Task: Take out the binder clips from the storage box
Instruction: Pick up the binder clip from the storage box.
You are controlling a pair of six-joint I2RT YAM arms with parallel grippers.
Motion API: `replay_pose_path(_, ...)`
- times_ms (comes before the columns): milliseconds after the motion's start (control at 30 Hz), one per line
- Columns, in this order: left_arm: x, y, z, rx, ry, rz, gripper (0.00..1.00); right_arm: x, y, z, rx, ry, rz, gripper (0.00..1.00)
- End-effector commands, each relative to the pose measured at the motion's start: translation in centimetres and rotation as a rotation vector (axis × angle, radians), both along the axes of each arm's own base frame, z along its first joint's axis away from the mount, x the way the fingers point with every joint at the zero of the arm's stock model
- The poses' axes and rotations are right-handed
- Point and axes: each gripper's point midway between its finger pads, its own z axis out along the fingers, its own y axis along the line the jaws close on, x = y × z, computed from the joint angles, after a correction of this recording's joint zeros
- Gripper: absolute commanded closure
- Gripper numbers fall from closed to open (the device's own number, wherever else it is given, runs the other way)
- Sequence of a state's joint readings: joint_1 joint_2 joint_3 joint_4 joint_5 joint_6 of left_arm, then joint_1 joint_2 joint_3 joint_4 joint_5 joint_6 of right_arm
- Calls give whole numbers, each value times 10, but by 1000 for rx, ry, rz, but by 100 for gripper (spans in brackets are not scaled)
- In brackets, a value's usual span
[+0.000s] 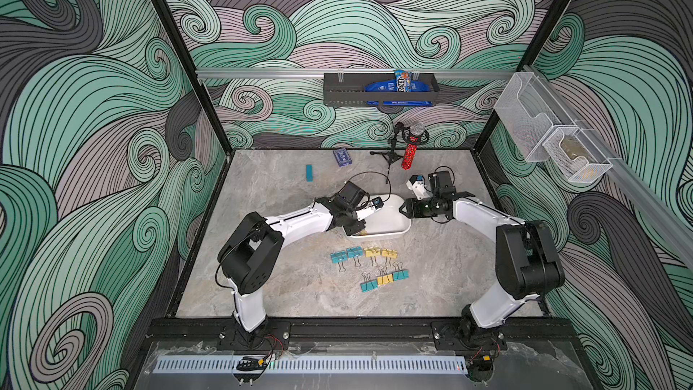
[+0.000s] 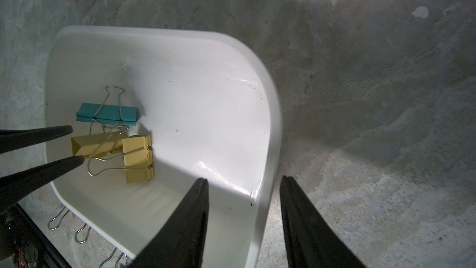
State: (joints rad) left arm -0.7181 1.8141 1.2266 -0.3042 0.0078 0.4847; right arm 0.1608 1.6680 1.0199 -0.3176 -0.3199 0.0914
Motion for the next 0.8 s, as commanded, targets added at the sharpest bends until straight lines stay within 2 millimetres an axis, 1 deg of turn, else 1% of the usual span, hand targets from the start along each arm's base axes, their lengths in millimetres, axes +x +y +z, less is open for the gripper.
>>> replay_pose_path(0, 9, 8, -4, 41, 2, 36, 73, 4, 4, 7, 6, -26, 13, 53)
replay_pose_path(67, 12, 11, -4, 41, -7, 53, 72, 3, 4, 5, 5, -22, 13, 53)
replay_pose_path(167, 16, 12, -4, 41, -26, 61, 69, 3, 3, 5, 5, -20, 13, 53)
replay_pose_path(333, 21, 14, -3, 42, -40, 76, 68, 3, 3, 5, 3, -22, 15, 53)
replay_pose_path(400, 20, 14, -5, 42, -32, 74, 68, 3, 3, 5, 3, -22, 15, 53)
replay_pose_path(633, 18, 17, -13, 52, 1, 68, 70, 4, 3, 5, 3, -23, 12, 53)
replay_pose_path(767, 18, 18, -16, 52, 10, 64, 74, 4, 3, 5, 2, -23, 13, 53)
